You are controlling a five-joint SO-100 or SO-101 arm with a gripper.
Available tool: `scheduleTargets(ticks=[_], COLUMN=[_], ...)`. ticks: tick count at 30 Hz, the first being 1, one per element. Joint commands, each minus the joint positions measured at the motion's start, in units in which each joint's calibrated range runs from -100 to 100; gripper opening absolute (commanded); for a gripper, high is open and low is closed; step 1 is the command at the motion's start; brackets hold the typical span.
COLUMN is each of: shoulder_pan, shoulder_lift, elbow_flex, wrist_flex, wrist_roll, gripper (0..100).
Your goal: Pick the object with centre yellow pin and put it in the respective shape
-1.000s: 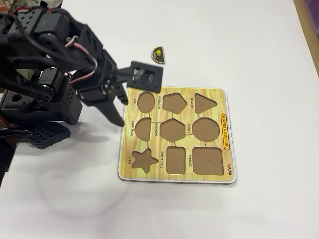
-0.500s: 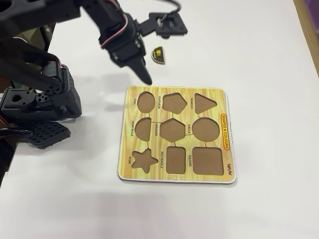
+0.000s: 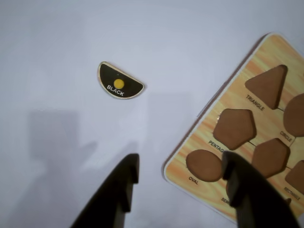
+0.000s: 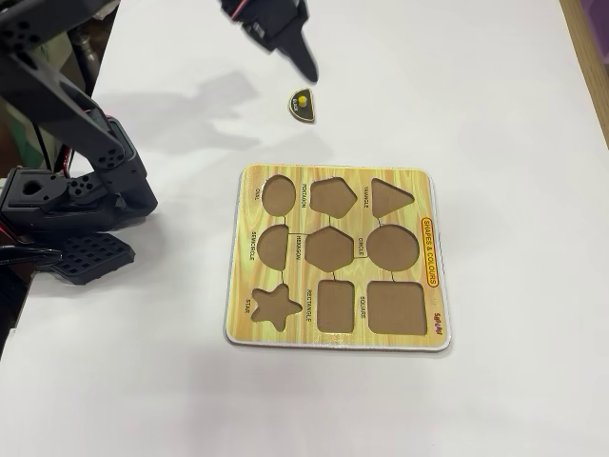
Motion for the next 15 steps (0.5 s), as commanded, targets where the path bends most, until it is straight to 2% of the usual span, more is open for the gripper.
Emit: scheduleTargets(ticks=[1,15], shoulder_pan=[-2.30,-10.60], shoulder_lift=[4.06,22.80], elbow_flex=[-7.64,-24.55], wrist_flex=[-0.55,-1.41], wrist_roll=[-0.30,-0.30], gripper=[21,20])
